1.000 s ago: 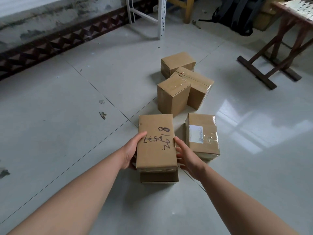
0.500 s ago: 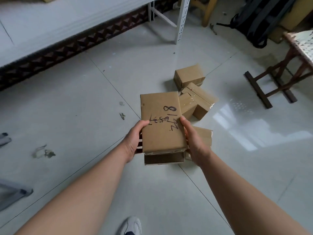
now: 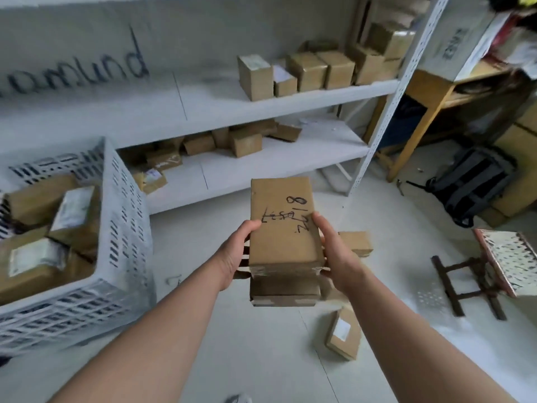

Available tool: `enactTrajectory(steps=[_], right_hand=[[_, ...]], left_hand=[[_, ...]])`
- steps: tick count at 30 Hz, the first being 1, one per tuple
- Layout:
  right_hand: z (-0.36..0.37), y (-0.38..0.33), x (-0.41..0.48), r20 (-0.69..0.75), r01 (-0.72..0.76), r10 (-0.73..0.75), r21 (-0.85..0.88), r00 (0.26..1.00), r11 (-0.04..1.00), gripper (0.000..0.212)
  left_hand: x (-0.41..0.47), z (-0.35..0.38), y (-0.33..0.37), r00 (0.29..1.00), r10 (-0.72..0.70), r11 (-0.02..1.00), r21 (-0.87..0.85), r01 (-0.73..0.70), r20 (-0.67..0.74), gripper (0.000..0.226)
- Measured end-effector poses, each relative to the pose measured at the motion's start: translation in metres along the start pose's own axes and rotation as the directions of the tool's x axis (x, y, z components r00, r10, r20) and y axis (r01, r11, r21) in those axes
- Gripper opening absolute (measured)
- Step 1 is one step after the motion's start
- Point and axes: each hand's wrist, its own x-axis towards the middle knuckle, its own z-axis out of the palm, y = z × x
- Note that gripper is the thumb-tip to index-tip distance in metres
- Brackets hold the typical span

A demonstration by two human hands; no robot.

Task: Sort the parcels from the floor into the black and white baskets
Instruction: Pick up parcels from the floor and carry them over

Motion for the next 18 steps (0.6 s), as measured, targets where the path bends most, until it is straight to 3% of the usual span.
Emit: enactTrajectory(steps=[2, 9, 18], right_hand=[[0.021, -0.036, -0.036, 0.03, -0.005, 0.007, -0.055, 1.0, 0.998, 0.071], [0.118, -0.113, -0.127, 0.198, 0.098, -0.062, -0.175, 0.978, 0.98, 0.073], [0.288, -0.126, -0.19, 0.436, 0.207, -0.049, -0.323, 0.899, 0.923, 0.094]], left_hand=[[-0.048, -0.022, 0.024, 0.997, 0.034, 0.999, -0.024, -0.035, -0.064, 0.044], [-0.185, -0.112, 0.055, 0.949, 0.064, 0.981, -0.157, -0.118, -0.31, 0.046], [-0.297, -0.249, 0.019, 0.842, 0.027, 0.911, -0.333, -0.243, -0.538, 0.042]])
